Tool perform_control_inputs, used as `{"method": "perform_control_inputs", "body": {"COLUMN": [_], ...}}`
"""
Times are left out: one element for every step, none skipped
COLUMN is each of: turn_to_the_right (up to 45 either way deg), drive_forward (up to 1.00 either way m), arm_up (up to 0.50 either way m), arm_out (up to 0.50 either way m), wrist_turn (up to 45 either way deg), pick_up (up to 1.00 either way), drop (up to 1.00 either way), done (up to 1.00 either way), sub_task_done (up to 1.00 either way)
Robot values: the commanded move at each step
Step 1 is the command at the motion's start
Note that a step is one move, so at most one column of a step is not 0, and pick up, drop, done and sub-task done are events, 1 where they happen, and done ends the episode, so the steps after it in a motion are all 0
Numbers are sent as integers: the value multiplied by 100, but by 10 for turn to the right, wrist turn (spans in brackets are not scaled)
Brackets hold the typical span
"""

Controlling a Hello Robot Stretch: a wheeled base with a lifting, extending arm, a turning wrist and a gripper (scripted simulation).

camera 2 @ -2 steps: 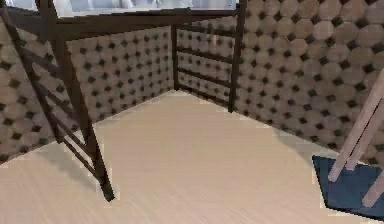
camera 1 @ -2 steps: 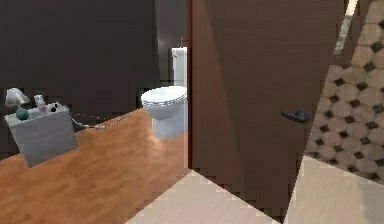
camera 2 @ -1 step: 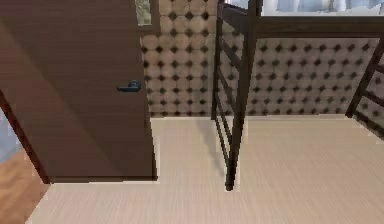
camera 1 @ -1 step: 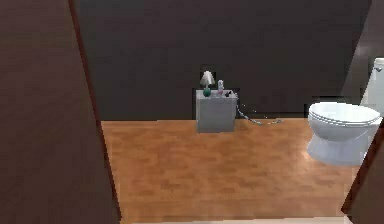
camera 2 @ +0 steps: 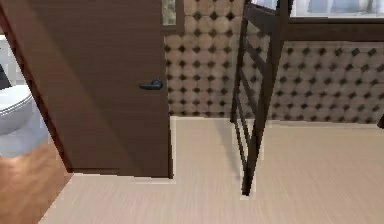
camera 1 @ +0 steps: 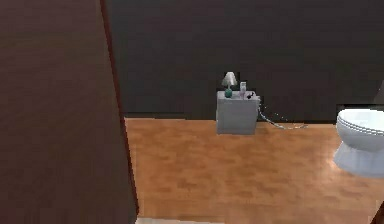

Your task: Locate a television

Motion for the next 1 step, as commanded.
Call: {"method": "perform_control_inputs", "body": {"turn_to_the_right": [0], "drive_forward": [100], "arm_up": [0], "arm_out": [0], "wrist_turn": [0], "pick_up": [0], "drop": [0], "done": [0], "sub_task_done": [0]}}
